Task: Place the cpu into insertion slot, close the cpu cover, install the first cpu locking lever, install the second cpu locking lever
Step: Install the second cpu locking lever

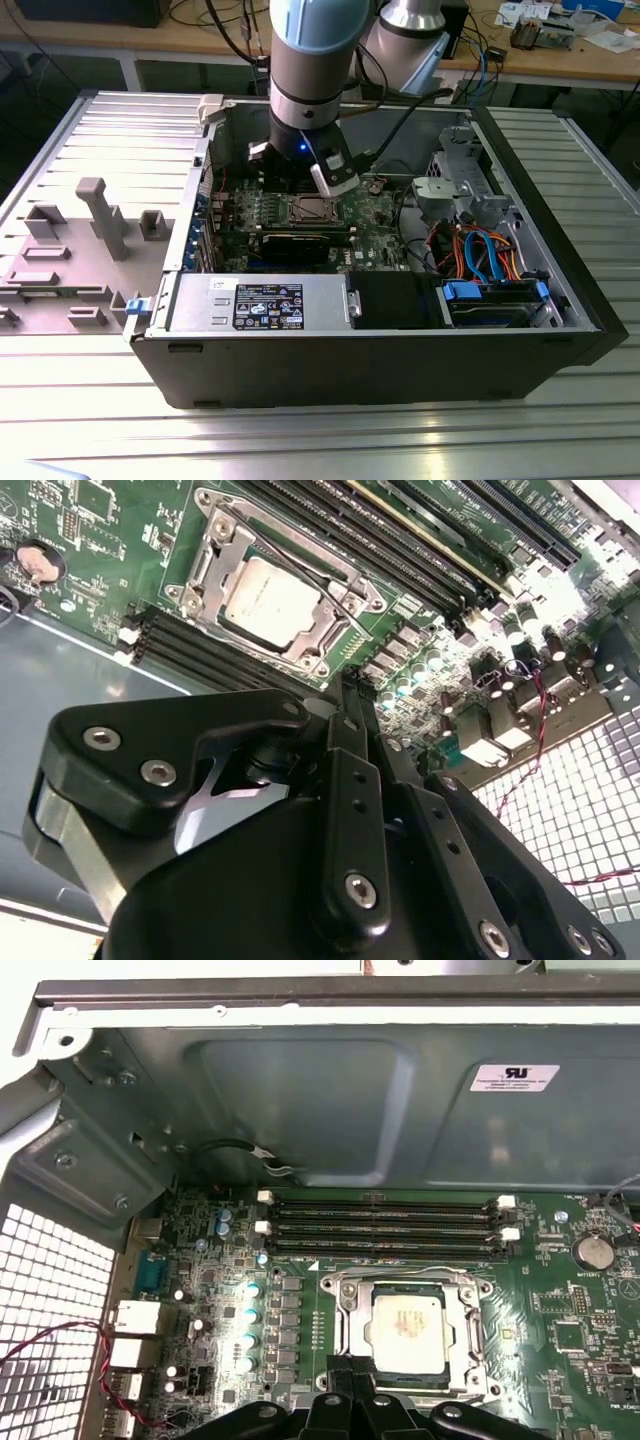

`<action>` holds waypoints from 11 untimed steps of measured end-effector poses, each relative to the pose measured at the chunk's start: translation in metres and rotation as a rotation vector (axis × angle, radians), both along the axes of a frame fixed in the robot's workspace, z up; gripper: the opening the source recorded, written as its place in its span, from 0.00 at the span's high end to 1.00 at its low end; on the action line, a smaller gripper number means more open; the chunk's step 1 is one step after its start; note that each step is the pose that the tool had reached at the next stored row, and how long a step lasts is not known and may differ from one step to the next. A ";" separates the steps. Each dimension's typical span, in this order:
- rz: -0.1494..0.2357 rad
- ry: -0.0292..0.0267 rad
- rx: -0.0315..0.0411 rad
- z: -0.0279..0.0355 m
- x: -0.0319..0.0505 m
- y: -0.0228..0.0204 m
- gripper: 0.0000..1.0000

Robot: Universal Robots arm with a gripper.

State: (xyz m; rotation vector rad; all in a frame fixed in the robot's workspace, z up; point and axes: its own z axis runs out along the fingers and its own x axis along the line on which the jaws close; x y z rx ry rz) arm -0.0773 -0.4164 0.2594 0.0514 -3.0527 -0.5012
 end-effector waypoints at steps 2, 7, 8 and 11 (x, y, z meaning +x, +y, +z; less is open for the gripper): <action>0.000 0.0012 -0.0014 0.0001 0.0001 -0.0012 0.89; -0.001 0.0070 -0.0033 0.0001 0.0001 -0.0094 0.89; -0.001 0.0077 -0.0039 0.0000 0.0002 -0.0113 0.89; -0.003 0.0134 -0.0065 0.0000 0.0031 -0.0125 0.89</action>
